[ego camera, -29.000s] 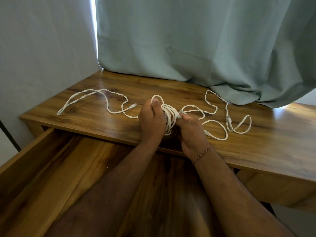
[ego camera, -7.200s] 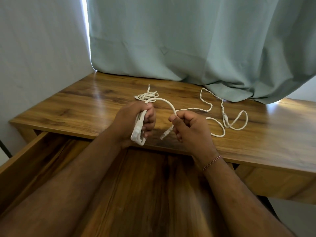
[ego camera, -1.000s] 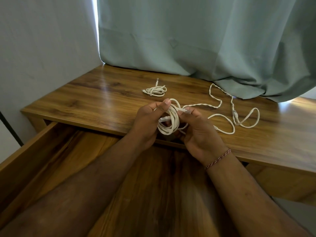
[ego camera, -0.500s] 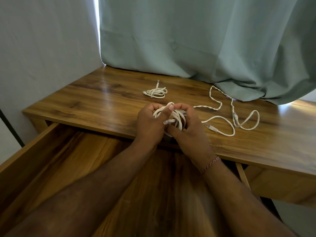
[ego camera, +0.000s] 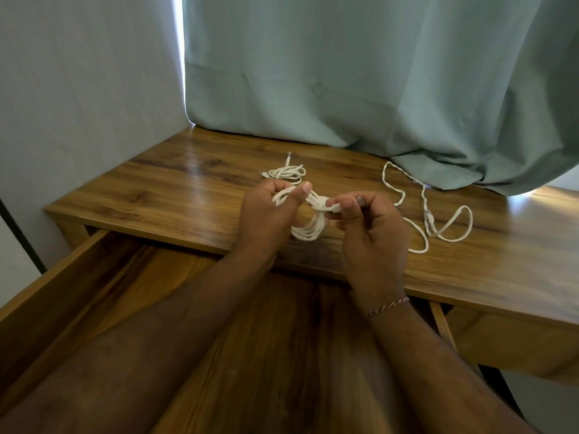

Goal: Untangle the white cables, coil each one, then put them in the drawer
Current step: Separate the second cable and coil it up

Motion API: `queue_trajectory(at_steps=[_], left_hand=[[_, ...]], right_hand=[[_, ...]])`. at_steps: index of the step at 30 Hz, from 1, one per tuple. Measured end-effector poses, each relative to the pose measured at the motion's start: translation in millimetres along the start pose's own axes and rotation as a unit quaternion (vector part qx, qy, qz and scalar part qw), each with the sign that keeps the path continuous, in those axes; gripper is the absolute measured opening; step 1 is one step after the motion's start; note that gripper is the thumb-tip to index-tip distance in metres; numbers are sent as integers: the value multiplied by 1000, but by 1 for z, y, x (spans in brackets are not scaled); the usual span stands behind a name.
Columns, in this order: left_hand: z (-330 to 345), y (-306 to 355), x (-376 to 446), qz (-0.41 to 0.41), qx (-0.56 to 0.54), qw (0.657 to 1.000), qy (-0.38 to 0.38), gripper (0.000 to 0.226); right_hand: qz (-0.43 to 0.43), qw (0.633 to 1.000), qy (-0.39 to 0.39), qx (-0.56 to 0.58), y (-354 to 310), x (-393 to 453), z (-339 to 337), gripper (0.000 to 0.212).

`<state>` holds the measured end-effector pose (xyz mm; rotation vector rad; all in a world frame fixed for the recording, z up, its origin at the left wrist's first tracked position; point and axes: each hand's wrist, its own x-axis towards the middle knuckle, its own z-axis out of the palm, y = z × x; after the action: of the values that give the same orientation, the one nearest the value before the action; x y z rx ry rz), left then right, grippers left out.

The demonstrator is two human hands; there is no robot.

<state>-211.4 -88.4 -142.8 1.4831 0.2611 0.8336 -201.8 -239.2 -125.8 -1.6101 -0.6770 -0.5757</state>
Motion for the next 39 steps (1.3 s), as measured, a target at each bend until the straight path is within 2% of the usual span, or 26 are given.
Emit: queue_trajectory(at_steps=[7,10,15,18,24,27,29,31,35,37,39], left_hand=[[4,10,20,23,-13,999,-41,21],[7,-3,21,9,-34,999,-20,23],[5,-11,22,-45,-74,996,2,24],[4,-12,22,-55,-84,995,4,25],[8,-15,12,62,24,998,15,25],[4,-15,12,66,-16,996,50,16],[2,-15,15,58,-64,993,82,13],[2,-15,15,74,-59,989,114,14],[2,-10,15,97,-23,982,163,21],[-2,-7,19,111,-15,981,160,30],[-11,-6,26,150,19,979,134,36]], right_hand=[[-6,996,-30,88,-6,5,-1,11],[14,992,-59,108,6,6,-4,10],[8,991,-135,1,28,11,-12,4],[-5,985,-163,-62,34,12,-14,14],[37,969,-172,-173,37,6,-2,23],[26,954,-207,-215,34,0,10,6],[3,946,-232,-228,30,-5,16,13],[3,939,-257,-228,24,-8,19,20],[-28,933,-313,-174,6,-22,24,31],[19,942,-327,-79,-2,-23,25,38],[106,930,-349,38,-8,-18,22,42]])
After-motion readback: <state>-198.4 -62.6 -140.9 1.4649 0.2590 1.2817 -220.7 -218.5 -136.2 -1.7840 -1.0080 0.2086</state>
